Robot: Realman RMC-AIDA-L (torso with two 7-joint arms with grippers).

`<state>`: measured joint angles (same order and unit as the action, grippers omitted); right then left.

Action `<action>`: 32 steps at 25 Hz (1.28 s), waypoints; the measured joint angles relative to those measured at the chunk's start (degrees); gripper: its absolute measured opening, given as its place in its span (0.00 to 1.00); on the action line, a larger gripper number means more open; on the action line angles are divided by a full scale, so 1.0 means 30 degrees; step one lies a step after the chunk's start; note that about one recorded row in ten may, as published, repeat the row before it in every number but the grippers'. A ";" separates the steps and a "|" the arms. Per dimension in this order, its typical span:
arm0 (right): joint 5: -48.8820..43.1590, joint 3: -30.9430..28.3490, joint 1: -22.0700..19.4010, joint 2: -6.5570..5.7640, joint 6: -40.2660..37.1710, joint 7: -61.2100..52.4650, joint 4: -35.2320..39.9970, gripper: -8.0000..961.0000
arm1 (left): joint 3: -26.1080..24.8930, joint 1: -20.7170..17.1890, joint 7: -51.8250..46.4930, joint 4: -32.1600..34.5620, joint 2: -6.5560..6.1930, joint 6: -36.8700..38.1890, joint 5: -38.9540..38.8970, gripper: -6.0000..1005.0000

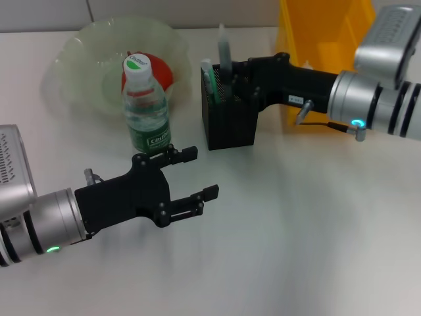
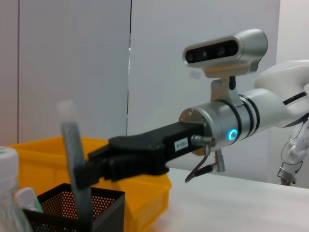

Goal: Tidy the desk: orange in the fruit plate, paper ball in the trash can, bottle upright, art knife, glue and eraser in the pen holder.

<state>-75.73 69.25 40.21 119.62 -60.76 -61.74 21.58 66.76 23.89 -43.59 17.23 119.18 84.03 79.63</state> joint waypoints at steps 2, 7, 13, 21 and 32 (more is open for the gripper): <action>0.0030 0.0310 0.0090 0.0013 0.0317 -0.0051 0.0003 0.14 | 0.0023 0.0018 0.0000 -0.0001 -0.0001 0.0009 0.0000 0.75; 0.0073 0.0484 0.0182 0.0027 0.0658 -0.0299 0.0018 0.17 | 0.0040 0.0017 0.0001 -0.0001 0.0000 0.0100 0.0000 0.75; 0.0130 0.0486 -0.0011 0.0027 0.0640 -0.1069 0.0159 0.42 | 0.0041 -0.0094 0.0000 -0.0002 -0.0001 0.0169 -0.0001 0.75; 0.0108 0.0366 -0.4459 -0.0047 -0.2895 -0.2308 0.5080 0.55 | 0.0041 -0.0305 0.0001 -0.0001 -0.0005 0.0341 0.0000 0.75; -0.1865 -0.2069 -0.9983 0.0013 -0.9143 -0.3412 0.9685 0.63 | 0.0041 -0.0376 0.0000 -0.0002 -0.0027 0.0822 0.0000 0.75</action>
<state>-81.32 63.04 10.26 119.66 -88.18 -71.98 50.63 66.88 22.76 -43.59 17.22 119.10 86.50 79.63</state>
